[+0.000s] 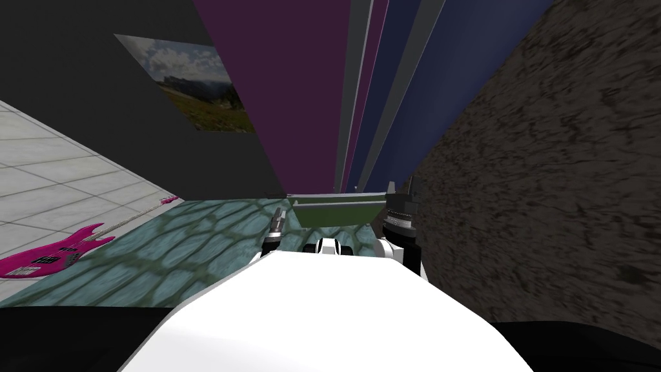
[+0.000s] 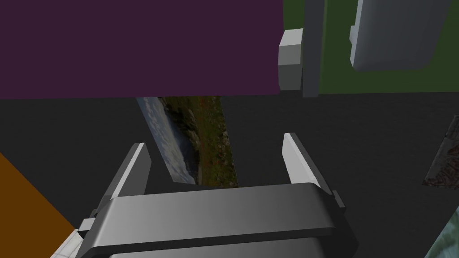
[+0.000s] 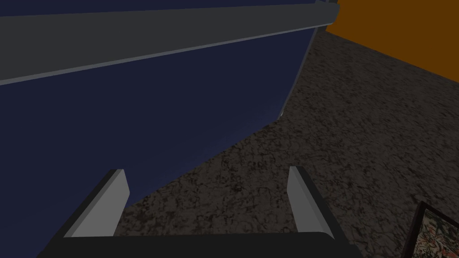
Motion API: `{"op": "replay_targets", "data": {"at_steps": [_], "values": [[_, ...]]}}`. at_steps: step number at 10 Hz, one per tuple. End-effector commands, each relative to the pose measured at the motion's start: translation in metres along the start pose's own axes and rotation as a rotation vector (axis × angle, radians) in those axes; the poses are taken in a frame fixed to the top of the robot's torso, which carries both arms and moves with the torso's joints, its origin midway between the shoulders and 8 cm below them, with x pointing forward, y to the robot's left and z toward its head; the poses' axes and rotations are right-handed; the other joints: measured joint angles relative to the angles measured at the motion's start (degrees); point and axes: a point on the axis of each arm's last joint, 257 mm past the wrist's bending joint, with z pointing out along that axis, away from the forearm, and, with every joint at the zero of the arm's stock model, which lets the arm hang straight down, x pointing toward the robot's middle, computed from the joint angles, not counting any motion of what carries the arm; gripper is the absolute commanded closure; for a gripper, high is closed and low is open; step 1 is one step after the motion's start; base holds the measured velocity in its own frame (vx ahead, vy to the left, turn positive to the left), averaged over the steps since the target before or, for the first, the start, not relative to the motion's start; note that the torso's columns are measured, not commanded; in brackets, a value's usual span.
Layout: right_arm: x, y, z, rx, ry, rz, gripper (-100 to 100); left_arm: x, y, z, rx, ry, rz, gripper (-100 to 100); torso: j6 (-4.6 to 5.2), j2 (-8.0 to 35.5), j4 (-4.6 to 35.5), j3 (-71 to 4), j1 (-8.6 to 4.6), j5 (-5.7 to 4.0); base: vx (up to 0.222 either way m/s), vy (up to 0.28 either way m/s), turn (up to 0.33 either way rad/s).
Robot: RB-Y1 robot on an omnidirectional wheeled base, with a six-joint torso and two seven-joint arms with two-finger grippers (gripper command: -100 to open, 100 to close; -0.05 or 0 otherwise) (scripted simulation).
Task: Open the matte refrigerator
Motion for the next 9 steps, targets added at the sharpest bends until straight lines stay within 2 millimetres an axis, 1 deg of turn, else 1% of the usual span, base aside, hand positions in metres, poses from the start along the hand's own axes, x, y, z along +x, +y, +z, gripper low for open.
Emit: {"op": "replay_targets", "data": {"at_steps": [1,5,6,7,8,9], "values": [[0.0,0.0,0.0,0.0,0.0,0.0,0,0.002,0.013,-0.01,-0.025,0.001,0.002,-100,0.0,0.0,0.0,0.0,0.02,0.0,0.072,-0.041,0.018],[0.0,0.0,0.0,0.0,0.0,0.0,0,0.007,0.037,-0.028,-0.082,0.001,0.002,-100,0.0,0.1,0.0,0.0,-0.04,-0.02,0.06,-0.05,0.011],[0.0,0.0,0.0,0.0,0.0,0.0,0,0.007,0.039,-0.03,-0.088,0.001,0.002,-100,0.0,0.0,0.0,0.0,-0.06,-0.01,0.059,-0.047,0.008],[0.0,0.0,0.0,0.0,0.0,0.0,0,0.01,0.048,-0.037,-0.108,0.002,0.002,-100,0.0,0.0,0.0,0.0,0.0,-0.01,0.065,-0.045,0.007],[0.0,0.0,0.0,0.0,0.0,0.0,0,0.01,0.048,-0.037,-0.11,0.002,0.002,-100,0.0,0.0,0.0,0.0,-0.01,0.0,0.05,-0.036,0.005],[0.0,0.0,0.0,0.0,0.0,0.0,0,0.014,0.055,-0.043,-0.126,0.004,0.001,-100,0.0,0.1,0.0,0.0,0.02,0.0,0.066,-0.049,0.004]]}}
